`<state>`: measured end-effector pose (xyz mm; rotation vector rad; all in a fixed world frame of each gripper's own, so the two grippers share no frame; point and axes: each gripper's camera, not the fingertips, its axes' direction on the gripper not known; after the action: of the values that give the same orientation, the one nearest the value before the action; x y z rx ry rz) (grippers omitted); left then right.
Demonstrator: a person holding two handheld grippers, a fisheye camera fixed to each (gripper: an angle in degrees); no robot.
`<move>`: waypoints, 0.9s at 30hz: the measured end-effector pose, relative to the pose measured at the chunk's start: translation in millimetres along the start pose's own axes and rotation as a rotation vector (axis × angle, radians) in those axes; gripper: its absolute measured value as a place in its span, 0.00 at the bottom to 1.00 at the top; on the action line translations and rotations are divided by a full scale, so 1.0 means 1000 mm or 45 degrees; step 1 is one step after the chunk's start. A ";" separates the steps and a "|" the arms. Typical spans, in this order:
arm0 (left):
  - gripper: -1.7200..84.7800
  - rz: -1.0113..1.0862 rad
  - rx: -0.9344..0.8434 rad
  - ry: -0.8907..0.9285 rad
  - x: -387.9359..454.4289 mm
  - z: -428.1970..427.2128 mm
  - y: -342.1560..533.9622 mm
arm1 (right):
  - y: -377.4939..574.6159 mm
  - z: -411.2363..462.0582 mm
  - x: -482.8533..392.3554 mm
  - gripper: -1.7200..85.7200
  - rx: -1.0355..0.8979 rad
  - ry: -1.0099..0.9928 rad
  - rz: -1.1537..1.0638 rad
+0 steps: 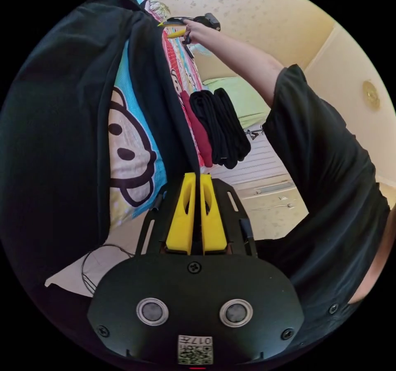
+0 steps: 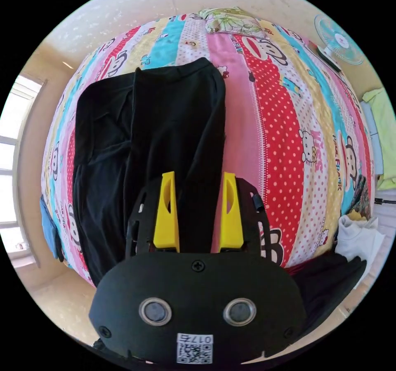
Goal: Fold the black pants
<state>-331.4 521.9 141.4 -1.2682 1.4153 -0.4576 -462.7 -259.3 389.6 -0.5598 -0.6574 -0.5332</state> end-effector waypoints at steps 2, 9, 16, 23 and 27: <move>0.01 -0.048 0.068 0.078 -0.005 -0.021 0.008 | -0.001 0.010 -0.009 0.13 0.023 0.041 0.008; 0.01 -0.107 0.223 0.193 -0.002 -0.103 0.044 | 0.036 -0.027 -0.143 0.05 0.487 0.084 -0.338; 0.02 -0.149 0.469 -0.012 0.021 -0.215 0.114 | 0.068 -0.042 -0.319 0.05 0.584 -0.115 -0.678; 0.06 -0.259 0.680 -0.135 0.005 -0.274 0.163 | 0.082 -0.013 -0.329 0.07 0.423 -0.456 -0.555; 0.11 -0.254 0.718 -0.300 0.019 -0.293 0.158 | 0.128 -0.011 -0.263 0.11 0.291 -0.484 -0.693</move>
<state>-653.1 452.3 88.5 -0.9616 0.8771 -0.7552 -555.7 -100.4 162.2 -0.2593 -1.2326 -0.8551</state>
